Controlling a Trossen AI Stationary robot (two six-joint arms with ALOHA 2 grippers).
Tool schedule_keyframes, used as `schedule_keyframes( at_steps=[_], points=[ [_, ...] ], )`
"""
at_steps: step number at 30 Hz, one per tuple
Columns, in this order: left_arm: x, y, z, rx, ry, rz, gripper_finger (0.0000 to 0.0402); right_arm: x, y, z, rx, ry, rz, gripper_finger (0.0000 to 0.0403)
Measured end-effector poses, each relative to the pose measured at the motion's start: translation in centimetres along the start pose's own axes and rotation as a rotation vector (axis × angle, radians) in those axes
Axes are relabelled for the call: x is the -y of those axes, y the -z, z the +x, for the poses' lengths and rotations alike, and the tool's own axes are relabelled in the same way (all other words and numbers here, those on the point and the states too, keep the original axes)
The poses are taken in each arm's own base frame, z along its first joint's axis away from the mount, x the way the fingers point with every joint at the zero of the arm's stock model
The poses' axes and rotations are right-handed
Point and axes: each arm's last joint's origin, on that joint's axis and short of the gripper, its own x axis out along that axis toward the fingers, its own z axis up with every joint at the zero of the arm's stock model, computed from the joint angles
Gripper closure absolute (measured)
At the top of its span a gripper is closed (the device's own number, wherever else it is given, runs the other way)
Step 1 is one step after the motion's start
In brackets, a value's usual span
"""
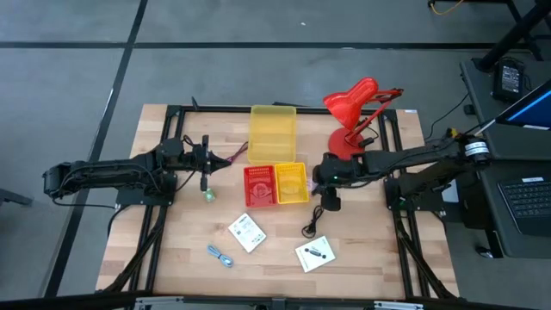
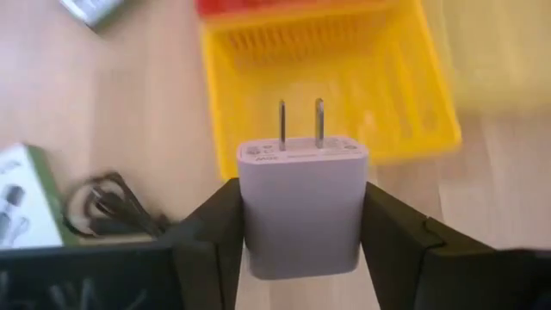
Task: Pick and place items into bin
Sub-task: Put the pink charger adapter into the bottom yellow bin
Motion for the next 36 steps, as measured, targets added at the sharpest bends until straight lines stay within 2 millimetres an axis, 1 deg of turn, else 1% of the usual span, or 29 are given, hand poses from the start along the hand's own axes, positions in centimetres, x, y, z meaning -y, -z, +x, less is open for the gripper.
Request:
schedule_keyframes(
  at_steps=[8, 13, 18, 25, 28, 36],
  points=[
    [0.0, 0.0, 0.0, -0.001, 0.0, 0.0, 0.0398, -0.4, 1.3, 0.0, 0.251, -0.023, -0.022, 0.0238],
    [0.0, 0.0, 0.0, 0.0, 0.0, 0.0, 0.0398, -0.7, 2.0, 0.5, 0.414, -0.041, -0.061, 0.0238],
    [0.0, 0.0, 0.0, 0.0, 0.0, 0.0, 0.0398, -0.7, 2.8, 1.1, 0.529, -0.04, -0.082, 0.0238],
    [0.0, 0.0, 0.0, 0.0, 0.0, 0.0, 0.0398, -0.6, 3.7, 1.3, 0.673, -0.039, -0.097, 0.0238],
    [0.0, 0.0, 0.0, 0.0, -0.001, 0.0, 0.0398, -0.6, 3.7, 1.1, 0.737, -0.029, -0.125, 0.0238],
    [0.0, 0.0, 0.0, 0.0, -0.002, 0.0, 0.0398, -0.5, 4.8, 1.3, 0.782, -0.03, -0.123, 0.0235]
  ],
)
